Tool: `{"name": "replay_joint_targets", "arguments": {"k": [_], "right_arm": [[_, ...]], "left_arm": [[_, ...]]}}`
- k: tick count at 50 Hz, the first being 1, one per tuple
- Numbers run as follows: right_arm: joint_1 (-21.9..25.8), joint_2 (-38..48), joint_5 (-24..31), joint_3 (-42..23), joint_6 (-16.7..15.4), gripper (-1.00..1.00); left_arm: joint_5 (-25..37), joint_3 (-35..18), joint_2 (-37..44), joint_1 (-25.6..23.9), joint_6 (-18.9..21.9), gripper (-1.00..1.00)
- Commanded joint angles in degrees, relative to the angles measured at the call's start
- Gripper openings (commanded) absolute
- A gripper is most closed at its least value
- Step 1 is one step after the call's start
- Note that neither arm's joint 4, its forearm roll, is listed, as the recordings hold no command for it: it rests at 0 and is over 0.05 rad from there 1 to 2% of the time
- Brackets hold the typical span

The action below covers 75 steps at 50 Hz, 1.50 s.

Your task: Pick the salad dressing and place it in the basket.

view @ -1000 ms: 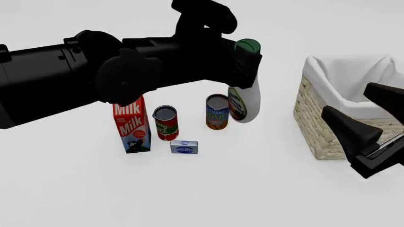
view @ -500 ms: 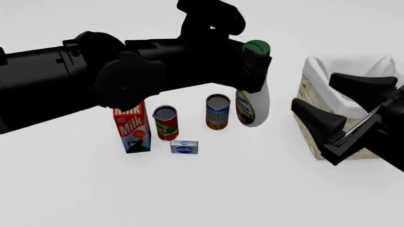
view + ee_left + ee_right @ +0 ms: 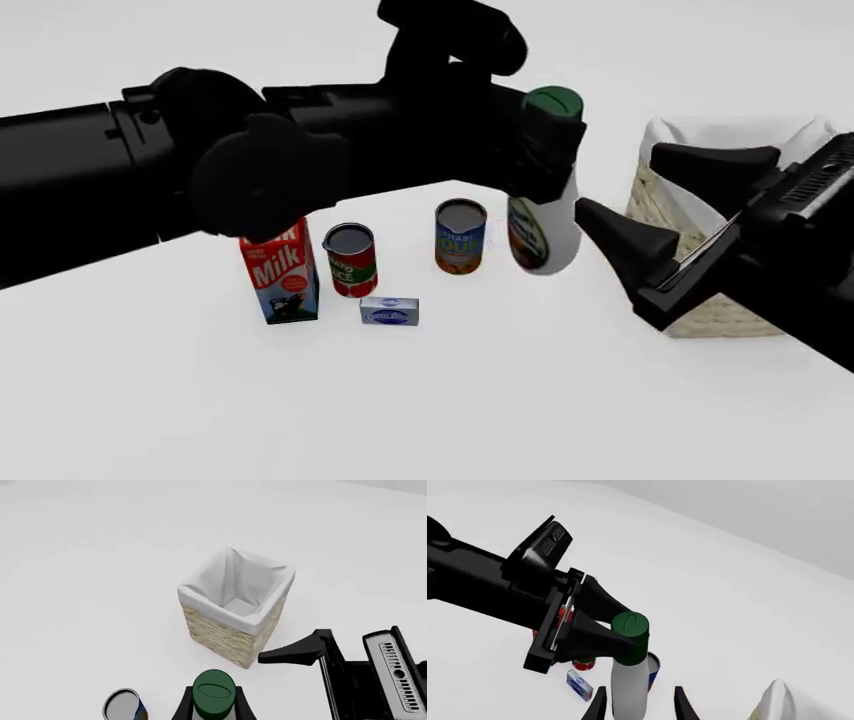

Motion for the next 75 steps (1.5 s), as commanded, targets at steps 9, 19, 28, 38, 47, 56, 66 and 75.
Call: {"name": "replay_joint_targets", "arguments": {"k": [9,19,28,38,47,56,66,75], "right_arm": [[1.5,4.9,-3.4,-0.5,0.3,1.0],[1.6,7.0,-5.1,0.2,1.4,1.0],[1.6,8.8,-6.6,1.0,2.2,1.0],[1.5,10.2,-7.5,1.5,2.4,1.0],[1.4,10.7,-7.8,1.7,2.7,1.0],[1.2,11.1,-8.2,1.8,2.5,1.0],[1.3,11.8,-8.6,1.7,2.3,1.0],[1.5,11.5,-9.1,1.9,1.8,-1.0]], "left_arm": [[0.0,-0.4,-0.5,-0.6,0.5,-1.0],[0.4,-0.9,-0.6,-1.1,0.3,-1.0],[0.6,-1.0,-0.7,-1.5,0.1,-1.0],[0.8,-1.0,-1.1,-1.9,0.0,-1.0],[1.0,-1.0,-1.5,-2.1,0.0,-1.0],[1.0,-1.0,-1.7,-2.4,0.0,-1.0],[1.0,-0.8,-2.0,-2.6,0.0,-1.0],[0.9,-0.7,-1.9,-2.4,-0.1,-1.0]]}}
